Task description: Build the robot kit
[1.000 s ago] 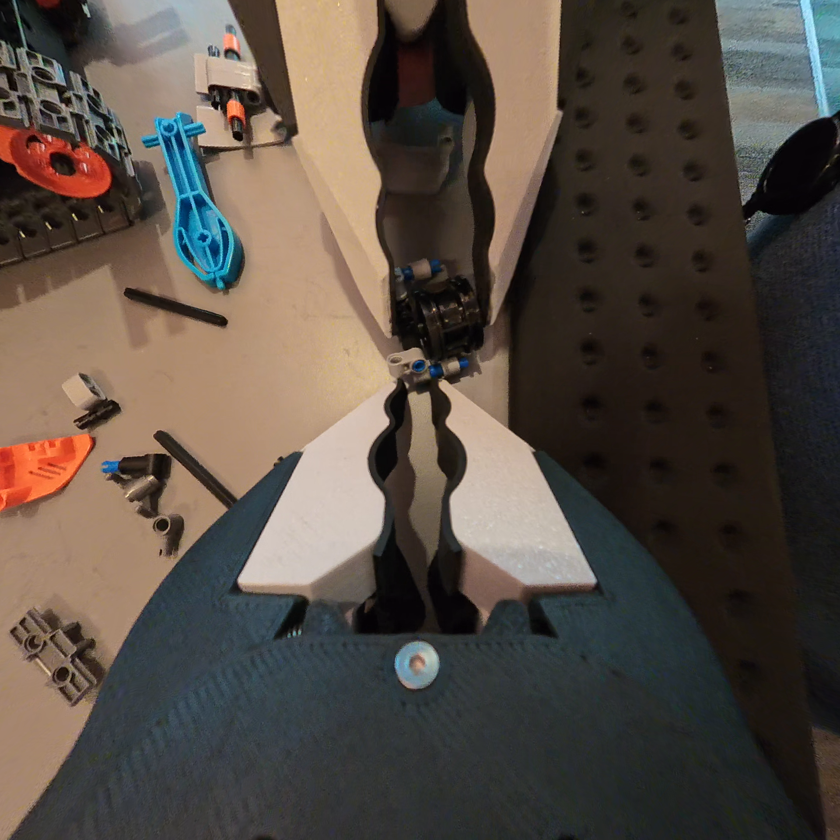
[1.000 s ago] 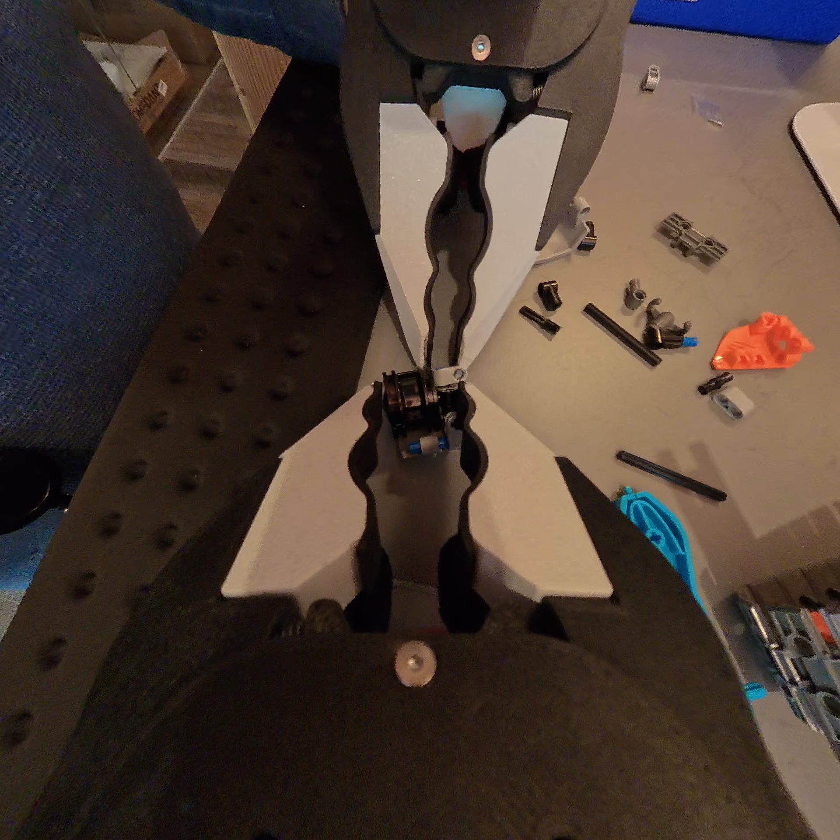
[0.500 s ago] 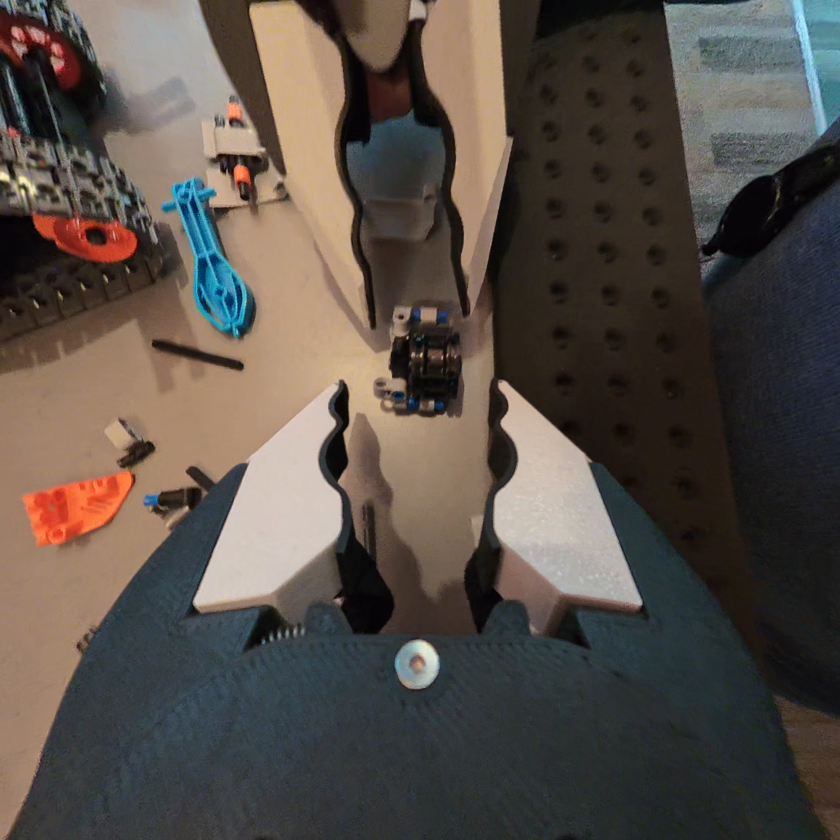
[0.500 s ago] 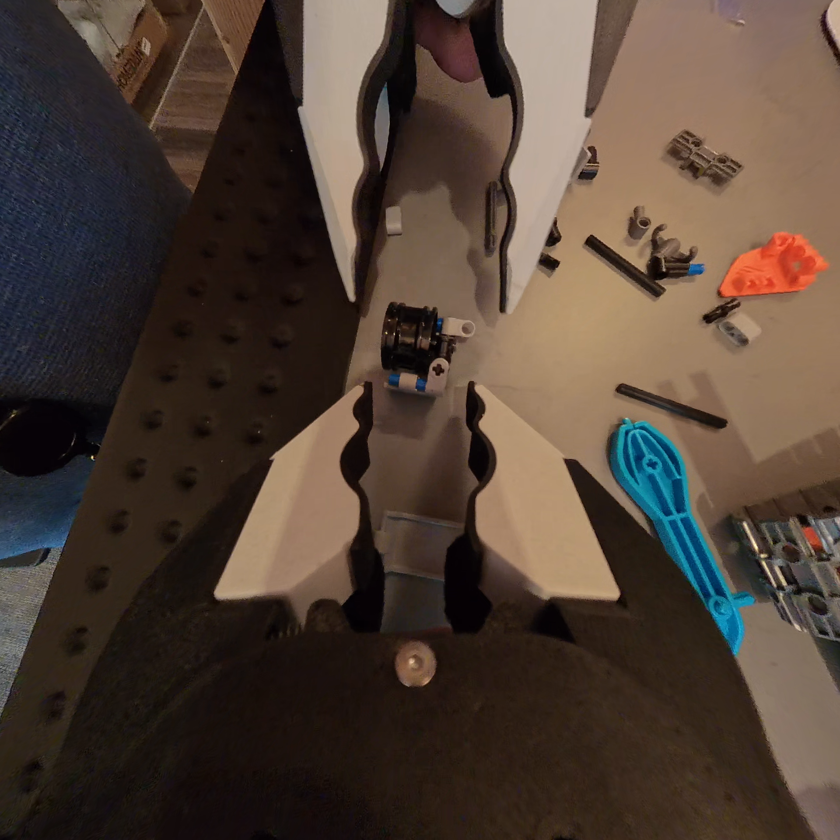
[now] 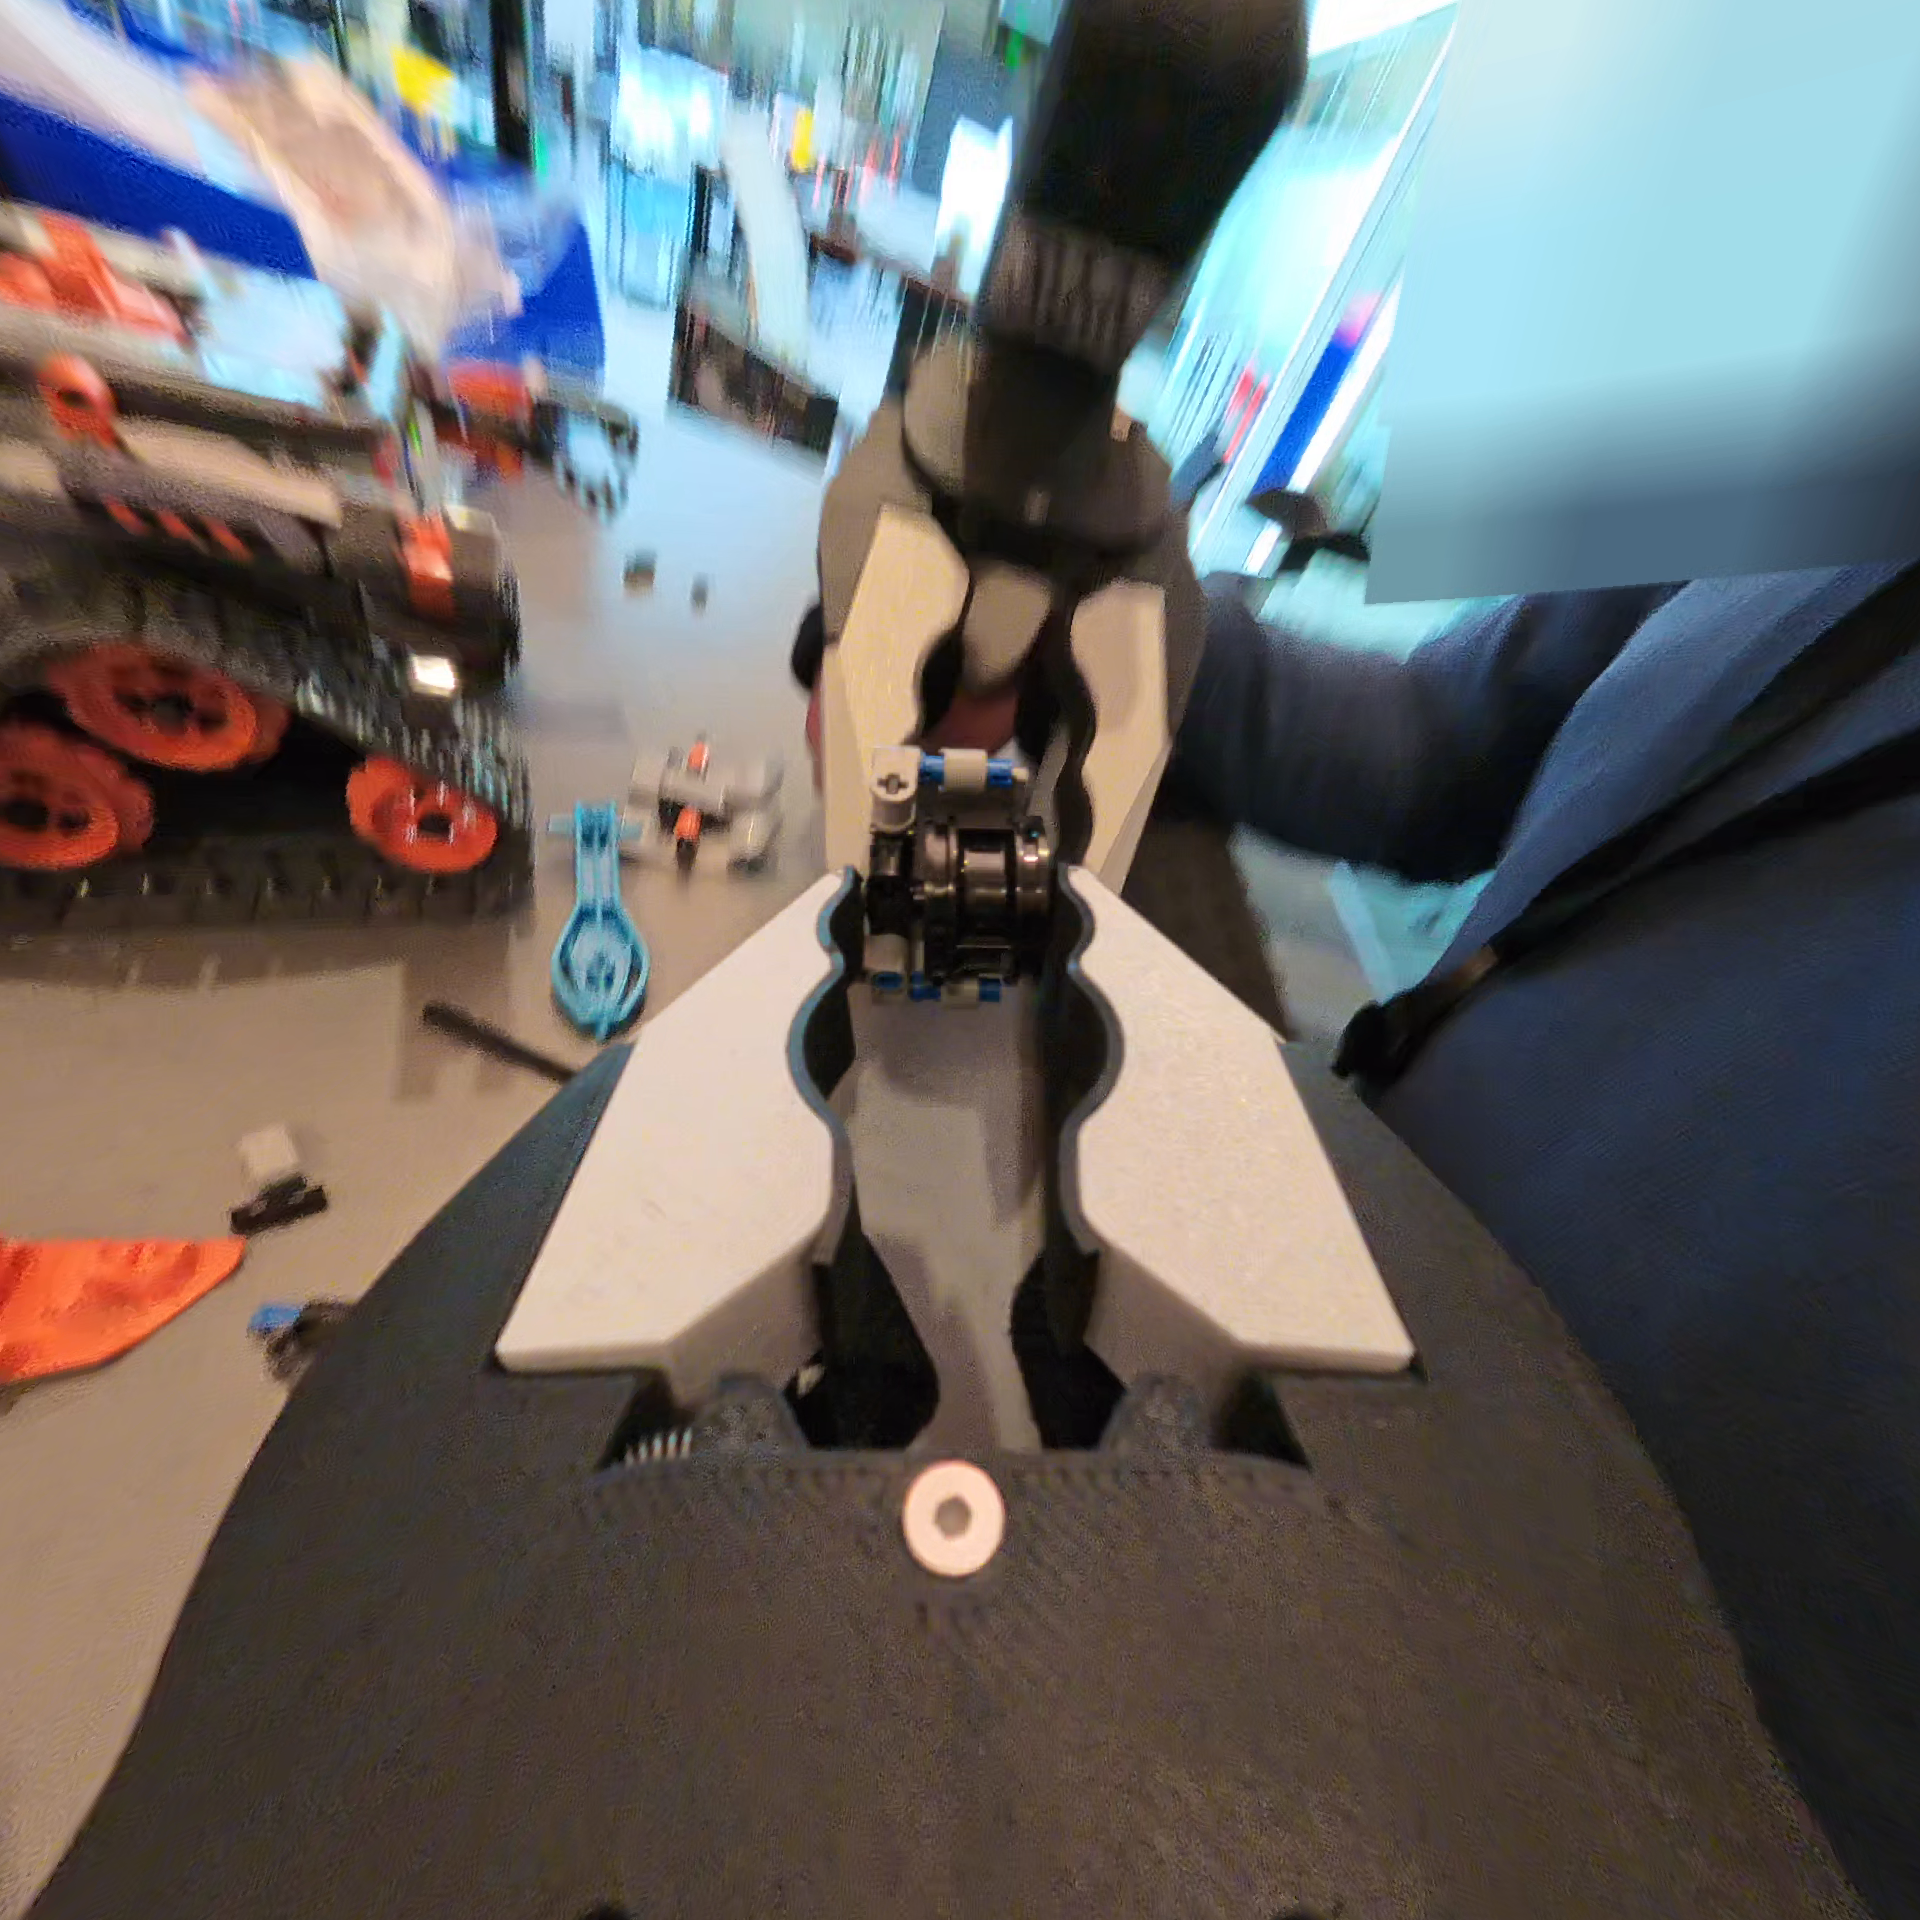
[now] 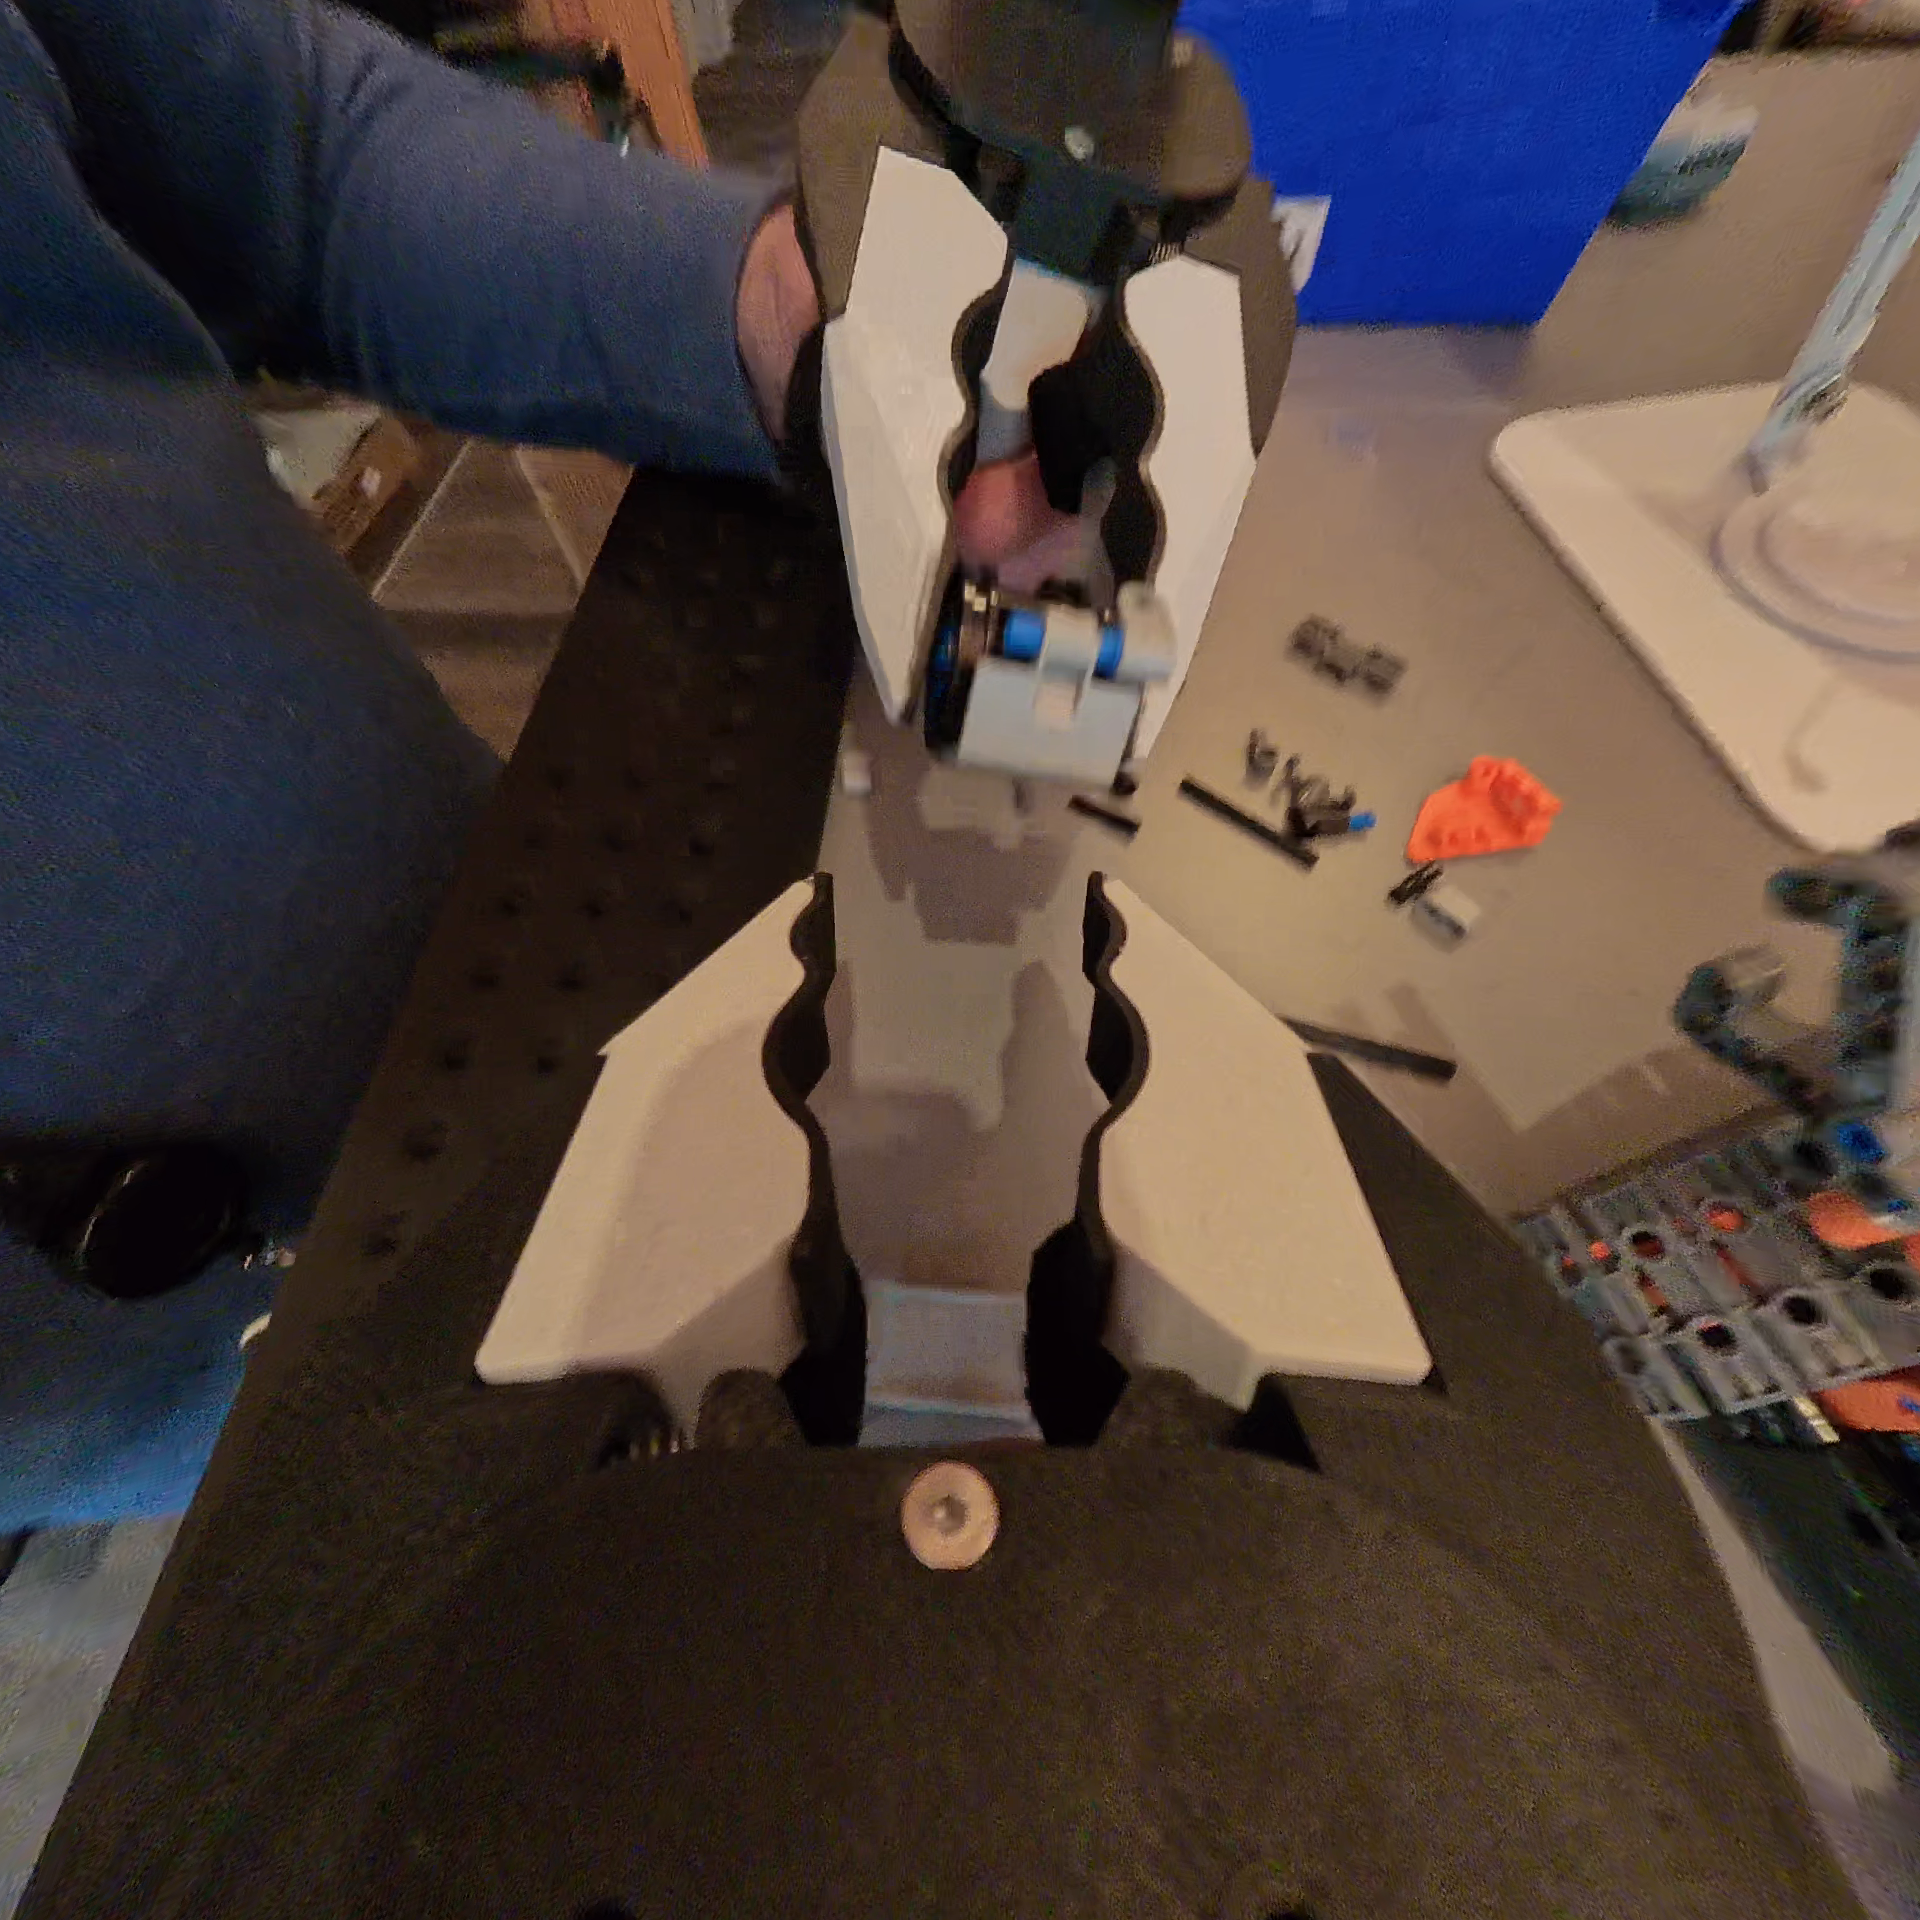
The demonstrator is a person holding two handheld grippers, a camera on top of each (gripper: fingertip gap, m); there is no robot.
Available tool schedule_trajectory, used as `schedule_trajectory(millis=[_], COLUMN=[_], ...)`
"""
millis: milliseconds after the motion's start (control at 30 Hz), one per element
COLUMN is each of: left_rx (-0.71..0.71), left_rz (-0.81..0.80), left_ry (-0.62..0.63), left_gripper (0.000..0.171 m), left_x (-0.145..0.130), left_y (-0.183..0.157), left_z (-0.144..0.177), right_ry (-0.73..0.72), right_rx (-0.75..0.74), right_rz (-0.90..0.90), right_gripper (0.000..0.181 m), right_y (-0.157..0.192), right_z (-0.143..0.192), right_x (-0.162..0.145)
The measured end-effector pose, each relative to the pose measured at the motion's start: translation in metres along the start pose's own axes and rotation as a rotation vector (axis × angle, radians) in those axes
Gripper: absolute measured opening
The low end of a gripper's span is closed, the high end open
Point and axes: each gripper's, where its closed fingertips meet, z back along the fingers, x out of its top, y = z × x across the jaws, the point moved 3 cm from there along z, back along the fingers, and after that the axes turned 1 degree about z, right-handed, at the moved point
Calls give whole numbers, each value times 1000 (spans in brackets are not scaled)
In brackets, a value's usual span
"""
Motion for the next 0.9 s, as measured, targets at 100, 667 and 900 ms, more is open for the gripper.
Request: schedule_trajectory(millis=[100,667,900], left_rx=[-106,-297,-214], left_rz=[58,258,224], left_ry=[-183,-569,-693], left_gripper=[33,33,33], left_x=[22,62,73], left_y=[-7,-8,-2], left_z=[9,14,20], right_ry=[-136,-419,-420], right_rx=[-55,-219,-386], right_rz=[-33,-161,-159], right_gripper=[47,38,29], right_y=[-4,-17,-22], right_z=[3,26,27], right_x=[30,83,94])
